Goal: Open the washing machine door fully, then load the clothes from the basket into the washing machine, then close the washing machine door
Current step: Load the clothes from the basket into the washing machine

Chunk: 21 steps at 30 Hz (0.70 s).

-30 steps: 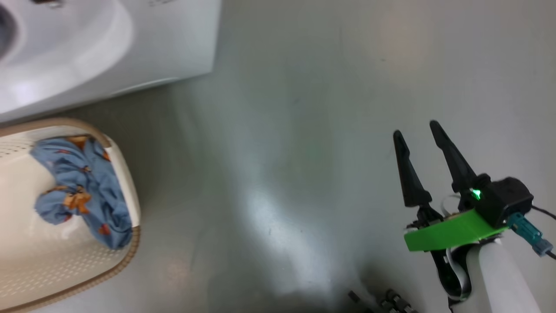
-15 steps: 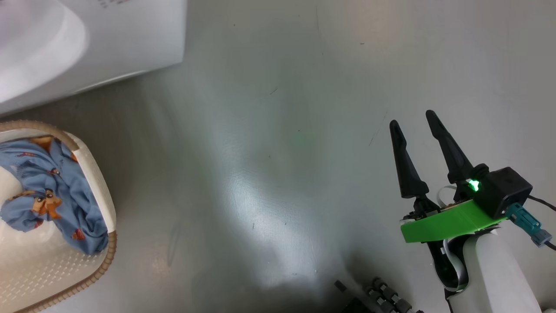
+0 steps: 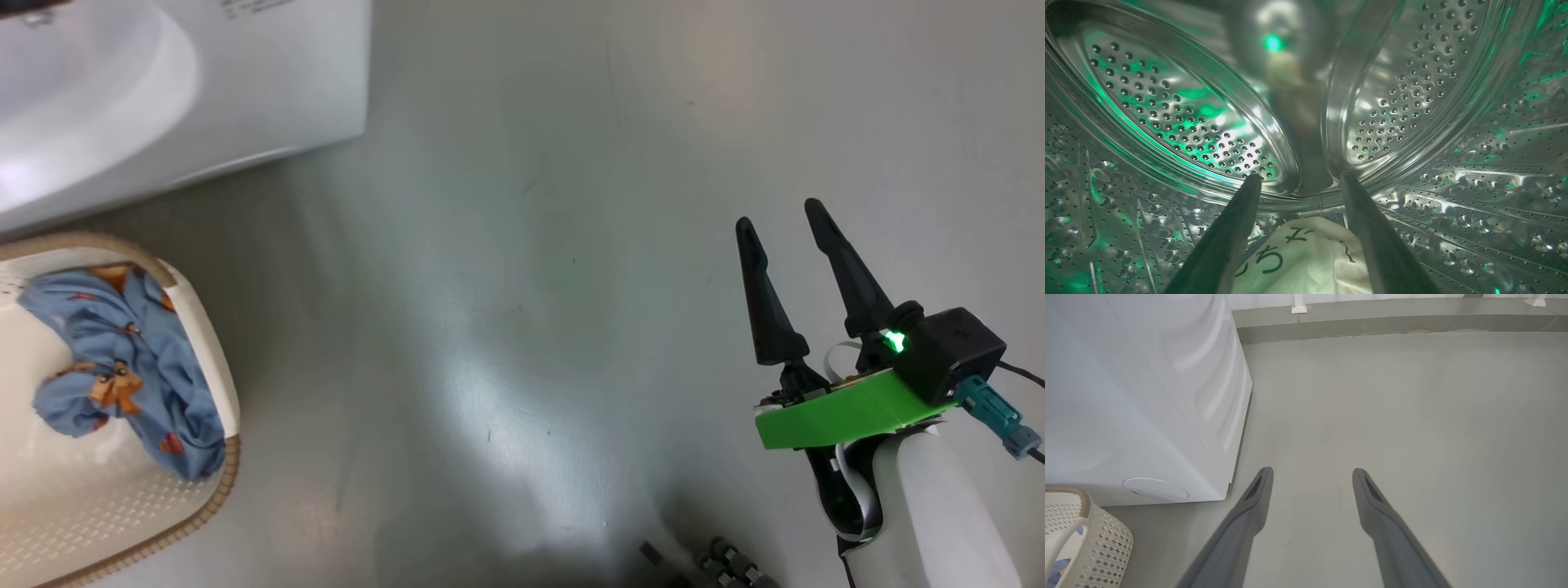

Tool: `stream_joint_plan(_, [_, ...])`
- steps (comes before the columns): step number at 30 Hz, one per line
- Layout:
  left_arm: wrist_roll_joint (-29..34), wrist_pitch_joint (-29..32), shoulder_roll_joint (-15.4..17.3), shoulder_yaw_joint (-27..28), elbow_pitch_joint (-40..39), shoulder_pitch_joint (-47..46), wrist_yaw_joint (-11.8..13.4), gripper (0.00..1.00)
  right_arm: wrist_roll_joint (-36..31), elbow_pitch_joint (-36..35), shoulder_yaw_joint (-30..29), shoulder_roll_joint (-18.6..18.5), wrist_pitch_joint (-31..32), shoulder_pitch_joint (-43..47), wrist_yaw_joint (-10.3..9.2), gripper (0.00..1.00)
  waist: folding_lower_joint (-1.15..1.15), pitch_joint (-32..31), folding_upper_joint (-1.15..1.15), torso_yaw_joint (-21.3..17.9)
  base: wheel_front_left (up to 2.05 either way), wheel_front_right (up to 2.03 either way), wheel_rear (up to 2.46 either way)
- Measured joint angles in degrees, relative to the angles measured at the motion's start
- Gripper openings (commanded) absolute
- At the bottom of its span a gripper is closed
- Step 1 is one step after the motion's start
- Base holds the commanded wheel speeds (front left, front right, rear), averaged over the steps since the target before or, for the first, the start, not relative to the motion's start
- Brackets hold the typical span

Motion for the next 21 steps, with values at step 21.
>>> stream_joint_plan(21, [-6.3, 0.0, -6.2, -2.4, -14.4, 24.8, -0.1, 1.0, -5.2, -1.9, -3.7, -0.1, 1.7, 3.1, 0.0, 1.0, 0.0, -9.0, 0.0, 7.0, 0.0, 0.0, 0.0])
